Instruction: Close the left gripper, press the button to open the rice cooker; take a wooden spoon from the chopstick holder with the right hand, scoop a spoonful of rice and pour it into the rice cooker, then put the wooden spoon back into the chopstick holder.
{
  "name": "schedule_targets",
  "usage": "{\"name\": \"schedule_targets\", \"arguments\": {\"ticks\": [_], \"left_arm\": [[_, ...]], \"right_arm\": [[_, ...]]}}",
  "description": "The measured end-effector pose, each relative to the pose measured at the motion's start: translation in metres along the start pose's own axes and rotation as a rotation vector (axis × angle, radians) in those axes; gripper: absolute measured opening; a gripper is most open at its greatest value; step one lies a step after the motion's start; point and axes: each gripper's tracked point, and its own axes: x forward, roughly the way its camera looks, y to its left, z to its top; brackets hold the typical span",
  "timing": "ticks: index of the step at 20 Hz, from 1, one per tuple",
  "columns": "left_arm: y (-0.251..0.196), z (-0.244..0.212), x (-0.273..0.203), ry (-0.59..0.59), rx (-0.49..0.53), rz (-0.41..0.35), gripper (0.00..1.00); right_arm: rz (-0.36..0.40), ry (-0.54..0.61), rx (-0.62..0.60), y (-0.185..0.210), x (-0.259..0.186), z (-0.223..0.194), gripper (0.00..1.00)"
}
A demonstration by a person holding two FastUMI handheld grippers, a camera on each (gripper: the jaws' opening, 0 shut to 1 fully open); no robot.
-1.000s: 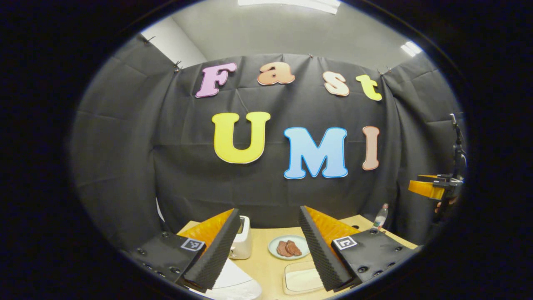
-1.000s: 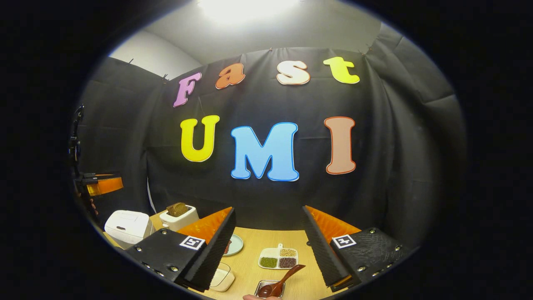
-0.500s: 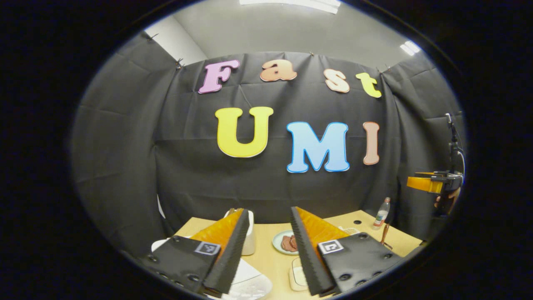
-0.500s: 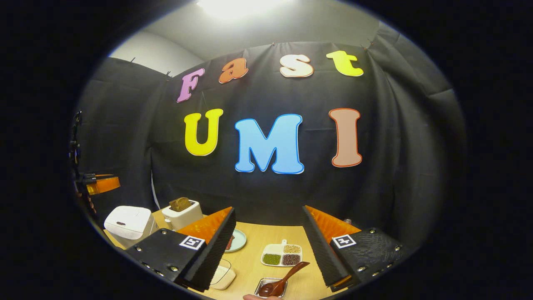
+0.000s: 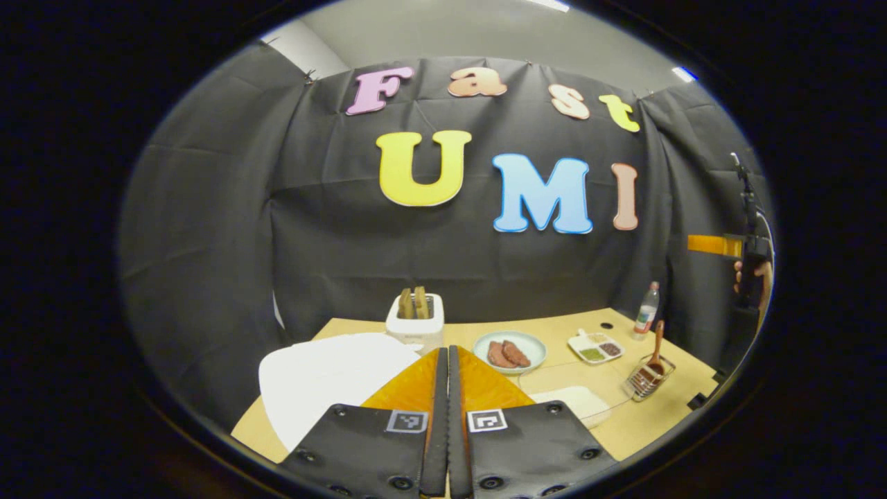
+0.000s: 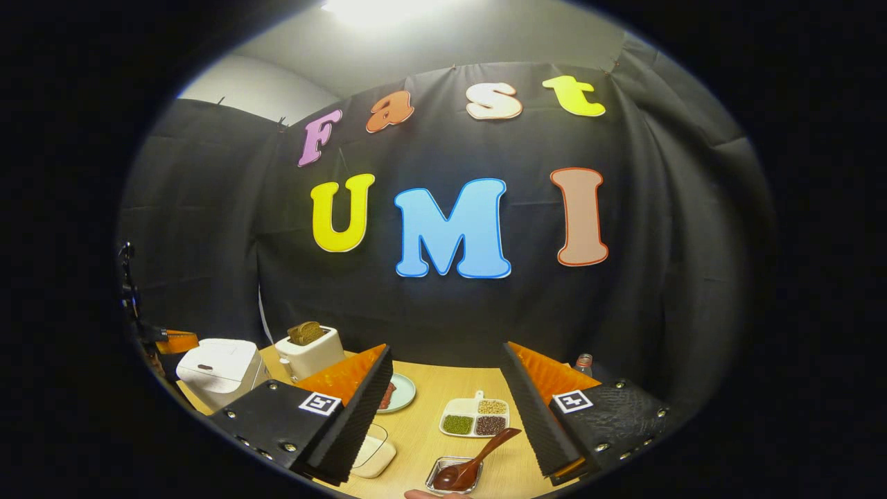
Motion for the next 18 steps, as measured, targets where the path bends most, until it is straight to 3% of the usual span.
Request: {"name": "schedule_targets", "arguments": {"ticks": [2,5,8,13,15,16,17,18], "left_arm": [[0.019,-0.015,-0.002,0.028,-0.034,0.03,0.07],[0.047,-0.04,0.007,0.085,-0.094,0.069,0.11],[0.056,-0.058,0.013,0.117,-0.123,0.069,0.03],[0.055,-0.079,0.016,0.143,-0.129,0.053,0.12],[0.052,-0.085,0.011,0.155,-0.155,0.043,0.07],[0.051,-0.09,0.01,0.166,-0.159,0.039,0.12],[0.05,-0.091,0.007,0.175,-0.153,0.036,0.07],[0.05,-0.087,0.008,0.177,-0.143,0.039,0.11]], "right_arm": [[0.006,0.0,0.006,0.001,0.0,-0.002,0.96],[0.004,0.0,0.003,0.0,0.0,-0.003,0.96],[0.012,0.008,0.011,0.0,-0.001,-0.005,0.96],[0.012,0.019,0.014,0.0,0.0,-0.009,0.96],[0.013,0.031,0.016,0.0,-0.001,-0.011,0.96],[0.014,0.033,0.018,0.0,-0.001,-0.011,0.96],[0.017,0.034,0.022,0.001,-0.003,-0.012,0.96],[0.024,0.031,0.029,0.003,-0.004,-0.01,0.96]]}}
